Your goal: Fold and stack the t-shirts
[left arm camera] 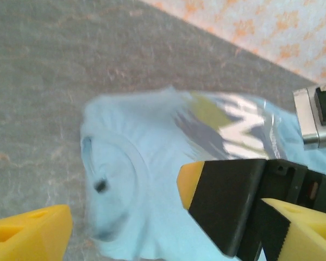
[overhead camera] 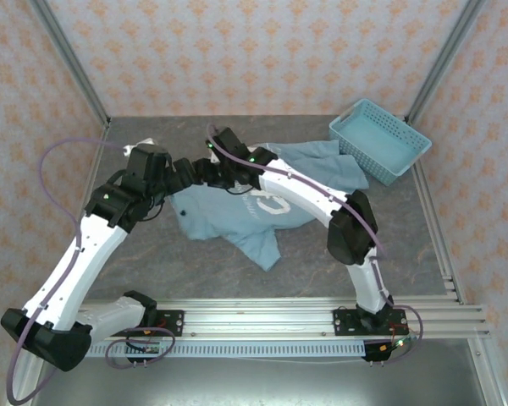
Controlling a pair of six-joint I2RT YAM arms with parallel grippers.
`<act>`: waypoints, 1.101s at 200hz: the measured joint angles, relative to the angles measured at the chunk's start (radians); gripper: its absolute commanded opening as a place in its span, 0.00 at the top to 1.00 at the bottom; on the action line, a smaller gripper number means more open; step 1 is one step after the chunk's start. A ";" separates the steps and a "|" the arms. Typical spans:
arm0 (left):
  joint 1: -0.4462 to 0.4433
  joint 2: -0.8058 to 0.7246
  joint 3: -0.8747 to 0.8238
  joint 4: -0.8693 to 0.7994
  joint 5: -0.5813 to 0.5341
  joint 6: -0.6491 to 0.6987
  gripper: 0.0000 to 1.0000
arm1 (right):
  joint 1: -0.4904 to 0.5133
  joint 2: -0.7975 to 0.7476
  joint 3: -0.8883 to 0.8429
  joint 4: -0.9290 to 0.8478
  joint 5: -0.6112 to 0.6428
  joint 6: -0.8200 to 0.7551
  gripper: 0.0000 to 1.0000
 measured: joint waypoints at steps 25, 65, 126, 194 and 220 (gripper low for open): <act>-0.014 0.024 -0.121 0.005 0.115 -0.034 0.10 | -0.085 -0.108 -0.147 0.010 0.005 -0.005 0.38; -0.161 0.181 -0.304 0.090 0.265 -0.171 0.07 | -0.379 -0.431 -0.466 0.001 0.064 -0.027 0.32; -0.352 0.559 -0.238 0.139 0.264 -0.311 0.00 | -0.651 -0.584 -0.701 -0.100 0.157 -0.104 0.26; -0.344 0.663 -0.172 0.130 0.153 -0.388 0.93 | -0.746 -0.444 -0.779 -0.065 0.203 -0.117 0.27; -0.290 0.623 -0.209 0.167 0.110 -0.391 1.00 | -0.747 -0.301 -0.754 -0.044 0.201 -0.107 0.35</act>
